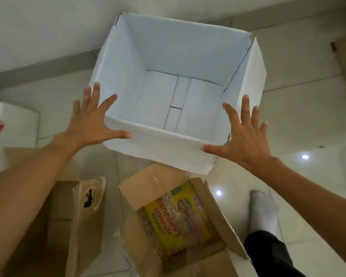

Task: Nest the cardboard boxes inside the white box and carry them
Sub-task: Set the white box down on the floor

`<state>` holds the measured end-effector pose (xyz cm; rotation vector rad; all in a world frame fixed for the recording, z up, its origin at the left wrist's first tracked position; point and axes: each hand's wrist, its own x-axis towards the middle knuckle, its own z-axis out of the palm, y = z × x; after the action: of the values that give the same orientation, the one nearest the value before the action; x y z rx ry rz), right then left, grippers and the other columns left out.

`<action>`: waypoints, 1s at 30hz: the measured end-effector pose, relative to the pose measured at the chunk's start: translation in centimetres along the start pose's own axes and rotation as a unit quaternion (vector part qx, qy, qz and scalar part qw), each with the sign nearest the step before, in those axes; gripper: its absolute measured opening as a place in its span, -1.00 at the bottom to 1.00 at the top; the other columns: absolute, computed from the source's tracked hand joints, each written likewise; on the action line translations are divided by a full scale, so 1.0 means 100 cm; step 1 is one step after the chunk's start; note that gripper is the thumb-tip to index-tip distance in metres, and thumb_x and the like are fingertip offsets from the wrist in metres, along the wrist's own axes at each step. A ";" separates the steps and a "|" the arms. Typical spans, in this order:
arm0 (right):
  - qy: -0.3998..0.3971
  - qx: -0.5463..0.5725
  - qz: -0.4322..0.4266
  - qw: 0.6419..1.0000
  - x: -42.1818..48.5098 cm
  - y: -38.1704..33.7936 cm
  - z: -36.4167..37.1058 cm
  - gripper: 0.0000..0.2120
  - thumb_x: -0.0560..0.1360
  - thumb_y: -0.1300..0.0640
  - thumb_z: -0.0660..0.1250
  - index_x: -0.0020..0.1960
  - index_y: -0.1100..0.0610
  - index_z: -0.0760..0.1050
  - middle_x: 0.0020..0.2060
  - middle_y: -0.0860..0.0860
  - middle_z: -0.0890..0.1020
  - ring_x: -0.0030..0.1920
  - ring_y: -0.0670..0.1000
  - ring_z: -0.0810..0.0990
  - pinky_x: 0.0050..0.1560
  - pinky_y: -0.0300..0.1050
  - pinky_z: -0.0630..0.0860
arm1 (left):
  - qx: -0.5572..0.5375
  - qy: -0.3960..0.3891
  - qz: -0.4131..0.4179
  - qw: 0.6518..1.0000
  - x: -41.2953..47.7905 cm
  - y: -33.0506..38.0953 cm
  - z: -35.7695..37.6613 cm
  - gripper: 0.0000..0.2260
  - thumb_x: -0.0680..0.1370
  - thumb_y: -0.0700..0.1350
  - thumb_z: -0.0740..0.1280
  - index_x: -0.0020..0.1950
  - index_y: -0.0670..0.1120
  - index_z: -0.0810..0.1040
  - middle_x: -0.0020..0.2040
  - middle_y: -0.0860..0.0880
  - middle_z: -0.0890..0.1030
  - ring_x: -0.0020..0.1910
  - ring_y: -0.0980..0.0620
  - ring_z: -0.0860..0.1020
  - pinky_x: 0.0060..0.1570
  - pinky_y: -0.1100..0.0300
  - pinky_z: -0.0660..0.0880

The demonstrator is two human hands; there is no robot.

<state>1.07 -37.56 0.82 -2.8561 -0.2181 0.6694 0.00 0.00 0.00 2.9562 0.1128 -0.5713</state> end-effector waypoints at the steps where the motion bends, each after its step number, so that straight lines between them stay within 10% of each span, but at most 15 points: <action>1: -0.007 -0.002 0.005 1.000 0.003 -0.001 0.003 0.16 0.14 -0.57 0.22 0.52 -0.12 -0.22 0.53 0.12 -0.31 0.51 0.33 -0.19 0.40 0.41 -0.02 | -0.005 -0.004 -0.011 1.000 0.003 -0.002 0.004 0.07 0.15 0.61 0.18 0.52 0.14 -0.04 0.54 -0.05 -0.26 0.50 -0.08 -0.28 0.40 -0.24 -0.15; 9: 0.000 0.043 -0.020 0.999 0.031 0.009 0.008 0.22 0.10 -0.57 0.23 0.52 -0.07 -0.26 0.53 0.16 -0.28 0.55 0.17 -0.17 0.48 0.27 -0.02 | -0.013 0.053 -0.061 0.997 0.001 0.000 0.029 0.00 0.26 0.60 0.01 0.46 -0.08 0.26 0.55 -0.15 -0.05 0.50 -0.01 -0.25 0.43 -0.12 -0.12; 16: -0.026 0.084 -0.024 0.996 0.077 0.027 -0.024 0.26 0.07 -0.42 0.45 0.53 -0.07 -0.18 0.56 0.00 -0.16 0.52 0.13 0.13 0.39 0.20 0.24 | -0.005 0.145 -0.074 0.987 -0.002 0.028 0.020 -0.28 0.36 0.49 0.08 0.11 -0.04 0.62 0.41 -0.19 0.37 0.38 -0.23 0.25 0.27 -0.17 0.28; 19: -0.023 0.171 -0.003 0.985 0.098 0.037 -0.041 0.20 0.11 -0.21 0.57 0.52 -0.03 -0.09 0.52 -0.04 0.12 0.46 0.11 0.26 0.33 0.13 0.34 | -0.081 0.234 -0.113 0.962 0.005 0.032 0.014 -0.40 0.42 0.25 0.35 0.29 -0.13 0.46 0.27 -0.23 0.41 0.17 -0.26 0.39 0.00 -0.13 0.46; 22: -0.012 0.263 -0.005 0.965 0.114 0.039 -0.044 0.06 0.23 -0.01 0.57 0.51 0.05 -0.03 0.41 0.00 0.28 0.38 0.13 0.35 0.23 -0.02 0.37 | -0.165 0.205 -0.197 0.944 0.018 0.023 0.016 -0.30 0.44 0.03 0.42 0.46 -0.15 0.19 0.37 -0.25 0.29 0.30 -0.26 0.30 0.16 -0.14 0.38; 25: -0.042 0.270 -0.010 0.962 0.123 0.035 -0.033 0.01 0.37 -0.04 0.47 0.54 0.09 -0.15 0.54 0.07 0.03 0.51 0.14 0.14 0.45 0.12 0.21 | -0.332 0.120 -0.215 0.911 0.027 0.024 0.026 -0.32 0.54 -0.12 0.30 0.53 -0.08 -0.03 0.48 -0.14 0.23 0.38 -0.16 0.29 0.35 -0.05 0.28; 30: -0.030 0.205 -0.003 0.978 0.133 0.032 -0.022 0.00 0.48 0.04 0.37 0.51 0.11 -0.39 0.54 0.02 -0.27 0.55 0.08 -0.08 0.47 -0.02 0.04 | -0.407 0.117 -0.227 0.877 0.036 0.034 0.033 -0.39 0.54 -0.31 0.10 0.51 0.09 0.02 0.14 0.01 0.46 -0.10 0.08 0.46 -0.18 0.34 0.39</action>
<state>14.22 -38.52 -3.58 -2.4427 -0.0841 0.7067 2.44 -3.64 -4.04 2.1329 0.8571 -0.1269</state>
